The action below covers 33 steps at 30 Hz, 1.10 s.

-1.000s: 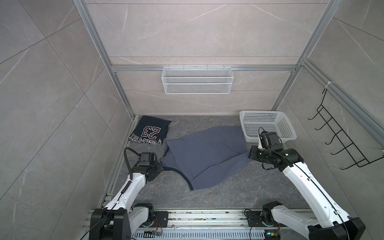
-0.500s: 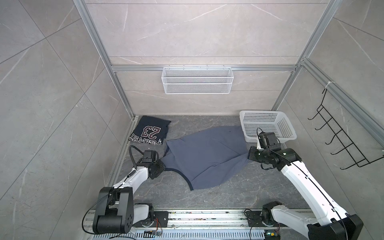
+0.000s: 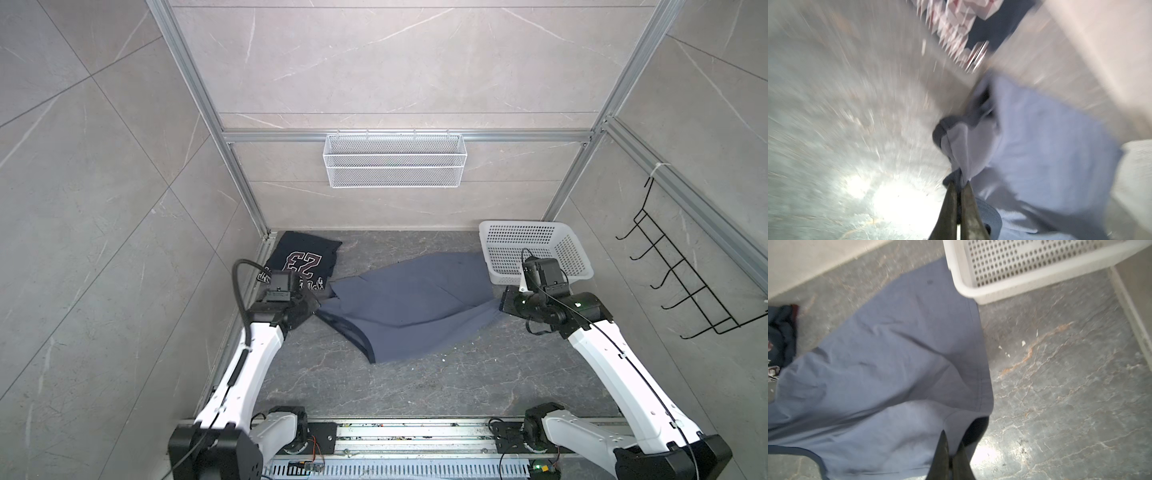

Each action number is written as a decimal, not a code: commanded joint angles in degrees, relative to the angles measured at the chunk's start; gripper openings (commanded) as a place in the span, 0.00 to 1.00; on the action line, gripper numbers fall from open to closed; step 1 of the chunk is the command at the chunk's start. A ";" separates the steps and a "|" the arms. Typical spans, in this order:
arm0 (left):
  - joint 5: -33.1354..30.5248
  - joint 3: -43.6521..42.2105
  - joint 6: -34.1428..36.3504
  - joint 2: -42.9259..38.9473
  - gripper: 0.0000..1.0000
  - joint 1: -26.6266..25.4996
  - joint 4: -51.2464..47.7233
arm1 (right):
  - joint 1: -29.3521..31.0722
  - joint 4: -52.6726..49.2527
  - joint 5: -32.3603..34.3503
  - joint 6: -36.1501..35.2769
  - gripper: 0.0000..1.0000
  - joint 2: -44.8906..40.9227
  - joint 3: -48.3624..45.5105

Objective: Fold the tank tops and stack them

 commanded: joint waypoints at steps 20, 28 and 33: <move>9.69 10.44 4.04 7.47 0.00 -1.51 -8.64 | -0.35 -2.28 1.10 -1.58 0.00 -0.70 5.03; 3.64 17.42 5.24 4.42 0.00 -0.31 -11.43 | -0.75 -5.87 7.10 -2.31 0.00 -2.98 13.15; -5.63 24.50 6.45 -0.15 0.00 0.07 -12.79 | -0.80 -7.95 9.09 -2.37 0.00 -5.22 22.31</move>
